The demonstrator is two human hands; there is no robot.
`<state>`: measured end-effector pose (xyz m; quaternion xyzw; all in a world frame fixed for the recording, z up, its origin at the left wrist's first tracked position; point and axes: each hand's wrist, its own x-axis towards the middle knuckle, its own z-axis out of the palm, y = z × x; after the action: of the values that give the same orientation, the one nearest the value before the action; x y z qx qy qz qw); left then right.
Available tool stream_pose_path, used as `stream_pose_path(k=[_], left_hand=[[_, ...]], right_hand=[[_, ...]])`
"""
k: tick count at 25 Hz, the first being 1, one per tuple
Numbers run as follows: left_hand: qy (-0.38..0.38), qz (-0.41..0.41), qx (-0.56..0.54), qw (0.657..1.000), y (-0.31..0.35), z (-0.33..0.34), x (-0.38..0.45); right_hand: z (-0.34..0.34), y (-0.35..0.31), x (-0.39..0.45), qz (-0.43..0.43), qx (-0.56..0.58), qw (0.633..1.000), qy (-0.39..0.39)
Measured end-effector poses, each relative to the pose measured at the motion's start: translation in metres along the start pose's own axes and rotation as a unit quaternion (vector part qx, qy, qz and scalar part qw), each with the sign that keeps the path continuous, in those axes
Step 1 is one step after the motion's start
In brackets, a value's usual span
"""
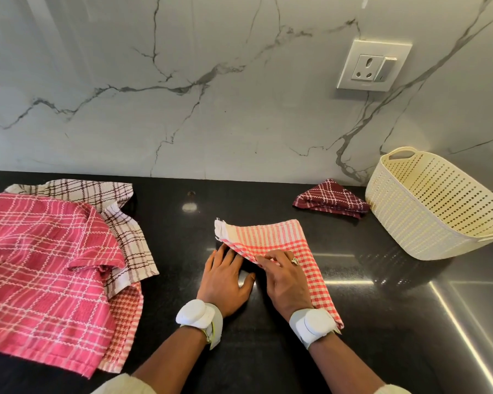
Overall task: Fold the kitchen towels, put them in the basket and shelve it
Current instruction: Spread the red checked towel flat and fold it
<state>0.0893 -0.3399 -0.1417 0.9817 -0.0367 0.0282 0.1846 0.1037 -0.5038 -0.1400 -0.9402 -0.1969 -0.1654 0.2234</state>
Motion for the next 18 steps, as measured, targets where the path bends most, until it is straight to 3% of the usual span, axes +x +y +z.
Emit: stream_pose_path(k=[3, 5, 6, 8, 10, 15, 18], left_hand=[[0.010, -0.068, -0.046, 0.997, 0.003, -0.008, 0.017], [0.019, -0.119, -0.140, 0.983, 0.003, -0.011, 0.030], [0.028, -0.153, -0.215, 0.964, 0.002, -0.014, 0.036], [0.042, -0.232, -0.388, 0.891, 0.004, -0.025, 0.044], [0.040, -0.280, -0.456, 0.844, 0.005, -0.034, 0.050], [0.048, -0.265, -0.241, 0.932, 0.003, -0.037, 0.056], [0.088, -0.164, -0.021, 0.982, 0.002, -0.043, 0.053]], right_hand=[[-0.004, 0.005, 0.000, -0.012, -0.001, 1.000, -0.003], [-0.005, 0.008, 0.000, -0.023, -0.019, 0.999, -0.027], [-0.006, 0.009, 0.000, -0.027, -0.030, 0.998, -0.042], [-0.009, 0.008, -0.002, -0.017, -0.045, 0.997, -0.061], [-0.013, 0.009, -0.006, 0.010, -0.054, 0.997, -0.059], [-0.038, 0.028, -0.029, 0.058, -0.073, 0.994, -0.053], [-0.054, 0.037, -0.037, 0.066, -0.095, 0.989, -0.091]])
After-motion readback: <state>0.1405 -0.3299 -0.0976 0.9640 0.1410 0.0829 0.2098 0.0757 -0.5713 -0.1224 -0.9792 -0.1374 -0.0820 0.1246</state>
